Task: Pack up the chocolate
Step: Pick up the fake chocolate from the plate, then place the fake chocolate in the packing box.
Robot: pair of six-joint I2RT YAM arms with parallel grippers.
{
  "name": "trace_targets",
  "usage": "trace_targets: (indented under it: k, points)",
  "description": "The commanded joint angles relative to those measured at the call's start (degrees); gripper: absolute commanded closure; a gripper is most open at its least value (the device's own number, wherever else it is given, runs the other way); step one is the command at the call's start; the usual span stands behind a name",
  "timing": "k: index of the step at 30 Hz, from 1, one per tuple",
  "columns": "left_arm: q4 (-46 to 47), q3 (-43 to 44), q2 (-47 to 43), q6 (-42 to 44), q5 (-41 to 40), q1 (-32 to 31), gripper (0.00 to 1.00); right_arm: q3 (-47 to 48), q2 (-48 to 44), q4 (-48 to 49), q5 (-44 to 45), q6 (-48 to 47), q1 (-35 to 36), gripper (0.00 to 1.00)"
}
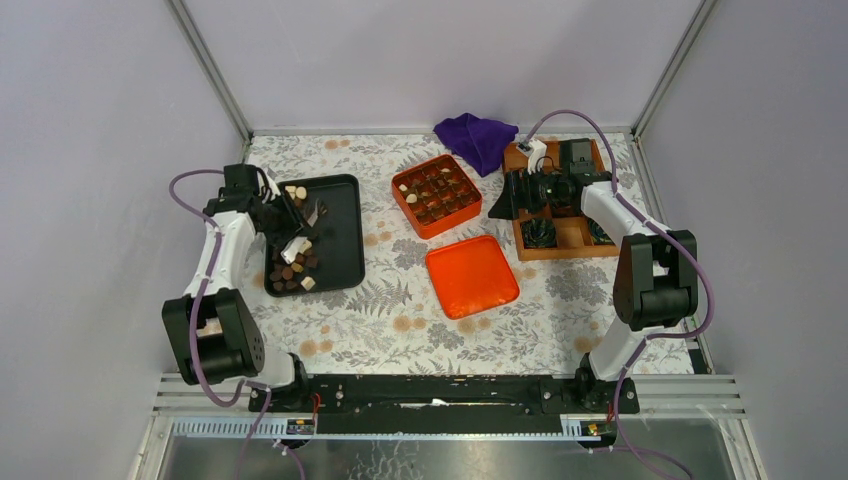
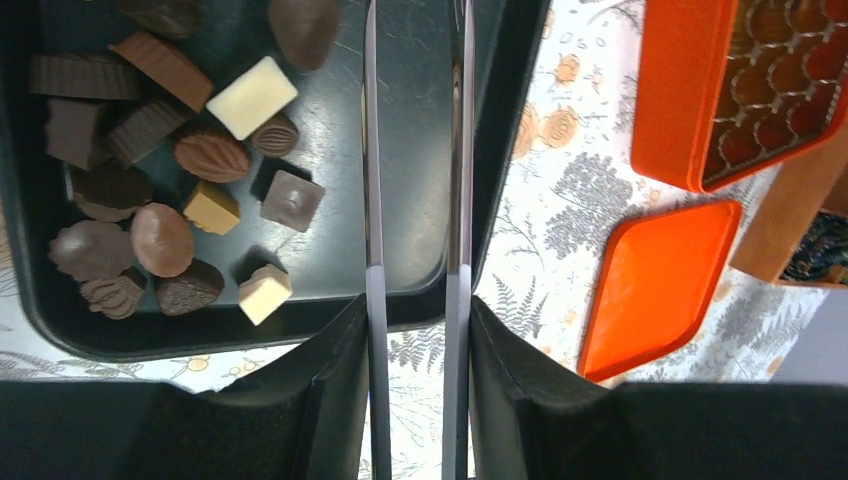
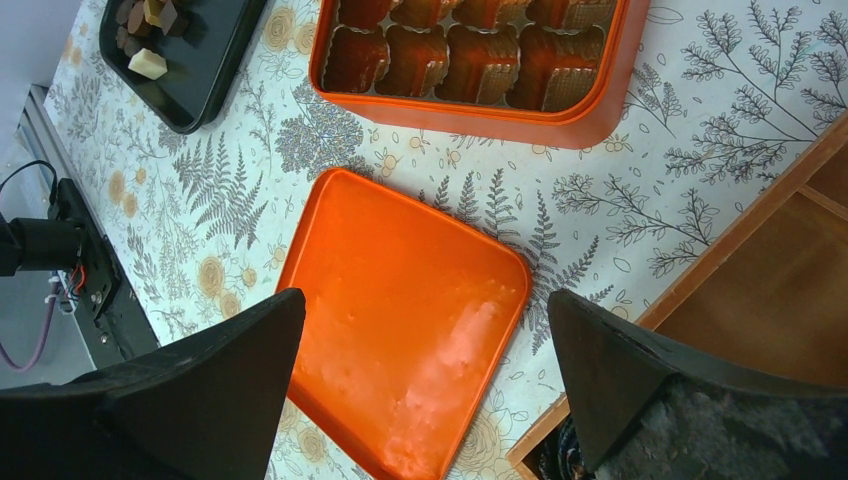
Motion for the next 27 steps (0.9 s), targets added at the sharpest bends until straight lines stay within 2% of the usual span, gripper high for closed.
trace_targets:
  k: [1,8,15,21,27]
  points:
    - [7.2,-2.5,-3.9,-0.5,7.7,-0.7,0.95,2.4,0.6,0.1,-2.2,-0.7,-0.2,0.00]
    - [15.1,-7.2,-8.3,-4.7,13.8,-5.1,0.95,2.4,0.8,0.0,-3.5,-0.9,-0.2,0.00]
    - [26.5,-9.1,-8.7,-13.2,11.8,-16.4,0.95,2.3,1.0,0.0,-4.1,-0.8,-0.1,0.00]
    - [33.6,-5.2,-2.8,-17.5,6.1,-27.5,0.94,2.4,1.3,-0.3,-4.3,-1.1,-0.2,0.00]
    - [31.9,4.0,6.3,-15.4,-0.3,-36.1,0.94,2.5,1.1,-0.7,-3.8,-1.7,-0.3,0.00]
